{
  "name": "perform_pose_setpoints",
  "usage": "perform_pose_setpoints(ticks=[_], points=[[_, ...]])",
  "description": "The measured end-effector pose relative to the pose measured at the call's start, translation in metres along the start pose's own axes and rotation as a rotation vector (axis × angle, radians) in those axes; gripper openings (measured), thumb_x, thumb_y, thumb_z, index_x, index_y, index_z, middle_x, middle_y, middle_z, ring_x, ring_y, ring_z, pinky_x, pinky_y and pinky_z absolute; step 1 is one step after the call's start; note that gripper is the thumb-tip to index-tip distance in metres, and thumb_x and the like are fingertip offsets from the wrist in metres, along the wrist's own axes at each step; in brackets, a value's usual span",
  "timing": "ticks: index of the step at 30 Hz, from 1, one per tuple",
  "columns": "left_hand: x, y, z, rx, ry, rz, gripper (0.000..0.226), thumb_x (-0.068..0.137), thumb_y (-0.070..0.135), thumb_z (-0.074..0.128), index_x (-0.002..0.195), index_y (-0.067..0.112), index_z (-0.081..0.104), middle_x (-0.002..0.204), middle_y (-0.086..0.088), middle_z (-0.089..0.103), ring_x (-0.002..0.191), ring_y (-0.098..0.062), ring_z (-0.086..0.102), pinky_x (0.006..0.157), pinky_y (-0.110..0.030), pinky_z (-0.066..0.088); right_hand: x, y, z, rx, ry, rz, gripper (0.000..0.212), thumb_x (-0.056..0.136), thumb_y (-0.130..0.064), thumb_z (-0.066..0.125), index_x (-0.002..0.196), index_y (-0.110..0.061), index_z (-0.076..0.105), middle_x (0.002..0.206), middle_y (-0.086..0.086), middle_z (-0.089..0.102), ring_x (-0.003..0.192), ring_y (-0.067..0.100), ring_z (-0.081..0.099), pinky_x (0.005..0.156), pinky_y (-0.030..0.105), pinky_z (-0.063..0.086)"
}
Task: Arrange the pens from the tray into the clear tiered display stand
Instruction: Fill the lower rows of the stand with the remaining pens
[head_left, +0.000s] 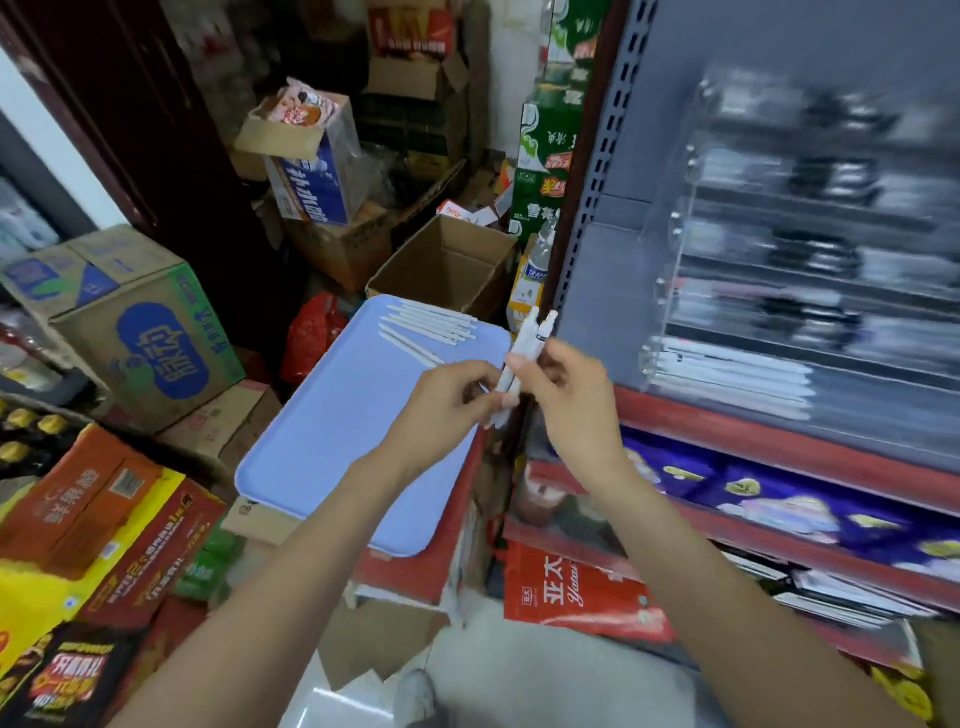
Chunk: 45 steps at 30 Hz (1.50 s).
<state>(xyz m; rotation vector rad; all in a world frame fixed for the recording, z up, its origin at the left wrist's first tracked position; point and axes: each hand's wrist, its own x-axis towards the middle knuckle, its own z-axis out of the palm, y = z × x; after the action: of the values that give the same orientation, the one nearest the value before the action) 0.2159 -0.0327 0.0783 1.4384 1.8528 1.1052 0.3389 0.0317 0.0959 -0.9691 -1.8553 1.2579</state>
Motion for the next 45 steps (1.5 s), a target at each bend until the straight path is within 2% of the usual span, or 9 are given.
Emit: perform_pose_setpoints(ticks=[3, 7, 12, 16, 20, 35, 38, 41, 45], points=[[-0.003, 0.056, 0.032, -0.043, -0.120, 0.055, 0.017, 0.083, 0.010, 0.068, 0.071, 0.019, 0.059, 0.060, 0.011, 0.059, 0.053, 0.002, 0.052, 0.057, -0.013, 0.039, -0.019, -0.009, -0.062, -0.205, 0.031, -0.105, 0.028, 0.090, -0.028, 0.059, 0.082, -0.001, 0.063, 0.072, 0.008, 0.063, 0.065, 0.015, 0.055, 0.064, 0.029, 0.042], [0.002, 0.130, 0.072, -0.217, -0.077, 0.161, 0.030, 0.084, 0.003, 0.061, 0.114, 0.010, 0.060, 0.099, 0.000, 0.065, 0.073, -0.005, 0.061, 0.072, -0.020, 0.050, -0.037, -0.017, -0.149, -0.387, 0.057, -0.224, 0.025, 0.090, -0.023, 0.060, 0.067, -0.017, 0.053, 0.069, 0.003, 0.053, 0.067, 0.018, 0.050, 0.062, 0.020, 0.036], [0.007, 0.195, 0.129, -0.343, 0.030, 0.302, 0.017, 0.089, 0.004, 0.059, 0.084, 0.019, 0.066, 0.070, 0.010, 0.065, 0.066, -0.003, 0.061, 0.066, -0.015, 0.047, -0.046, -0.019, -0.233, -0.604, 0.055, -0.241, 0.021, 0.089, -0.025, 0.060, 0.083, -0.005, 0.065, 0.078, 0.008, 0.055, 0.072, 0.022, 0.050, 0.068, 0.036, 0.039], [0.022, 0.214, 0.162, -0.474, 0.171, 0.249, 0.009, 0.086, 0.003, 0.062, 0.085, -0.006, 0.062, 0.068, -0.003, 0.066, 0.063, -0.007, 0.065, 0.066, -0.018, 0.053, -0.043, -0.017, -0.283, -0.662, 0.127, -0.274, 0.018, 0.087, -0.025, 0.064, 0.086, -0.007, 0.069, 0.077, 0.009, 0.064, 0.072, 0.026, 0.057, 0.071, 0.042, 0.046], [0.040, 0.216, 0.175, -0.664, 0.316, 0.077, 0.010, 0.089, 0.006, 0.059, 0.081, 0.001, 0.061, 0.067, -0.001, 0.068, 0.064, -0.007, 0.068, 0.066, -0.016, 0.054, -0.028, -0.006, -0.322, -0.588, 0.223, -0.246, 0.012, 0.088, -0.016, 0.063, 0.093, -0.007, 0.056, 0.074, -0.001, 0.066, 0.070, 0.022, 0.061, 0.070, 0.027, 0.047], [0.061, 0.194, 0.181, -0.801, 0.426, -0.065, 0.016, 0.091, 0.008, 0.058, 0.075, 0.005, 0.058, 0.073, -0.008, 0.061, 0.059, -0.006, 0.065, 0.070, -0.017, 0.055, -0.009, 0.058, -0.336, -0.716, -0.069, -0.035, 0.021, 0.082, -0.018, 0.070, 0.102, -0.011, 0.072, 0.095, 0.006, 0.073, 0.086, 0.015, 0.064, 0.088, 0.035, 0.051], [0.062, 0.191, 0.179, -0.802, 0.411, -0.074, 0.016, 0.091, 0.009, 0.058, 0.075, 0.006, 0.059, 0.069, -0.005, 0.064, 0.062, -0.007, 0.066, 0.073, -0.019, 0.056, -0.011, 0.060, -0.333, -0.733, -0.134, 0.005, 0.016, 0.087, -0.023, 0.065, 0.094, -0.011, 0.073, 0.088, 0.007, 0.071, 0.081, 0.018, 0.063, 0.079, 0.034, 0.051], [0.062, 0.192, 0.183, -0.824, 0.369, -0.075, 0.014, 0.090, 0.007, 0.057, 0.077, 0.006, 0.061, 0.063, 0.002, 0.067, 0.062, -0.007, 0.067, 0.071, -0.018, 0.056, -0.016, 0.064, -0.332, -0.741, -0.173, 0.052, 0.046, 0.092, -0.037, 0.055, 0.063, -0.001, 0.057, 0.064, 0.011, 0.047, 0.059, 0.020, 0.042, 0.058, 0.031, 0.034], [0.061, 0.192, 0.188, -0.840, 0.324, -0.067, 0.011, 0.091, 0.006, 0.057, 0.081, 0.005, 0.061, 0.068, -0.001, 0.067, 0.064, -0.009, 0.067, 0.069, -0.017, 0.054, -0.023, 0.065, -0.335, -0.775, -0.181, 0.060, 0.050, 0.092, -0.040, 0.052, 0.063, 0.000, 0.051, 0.069, 0.022, 0.047, 0.064, 0.029, 0.045, 0.061, 0.033, 0.035]])
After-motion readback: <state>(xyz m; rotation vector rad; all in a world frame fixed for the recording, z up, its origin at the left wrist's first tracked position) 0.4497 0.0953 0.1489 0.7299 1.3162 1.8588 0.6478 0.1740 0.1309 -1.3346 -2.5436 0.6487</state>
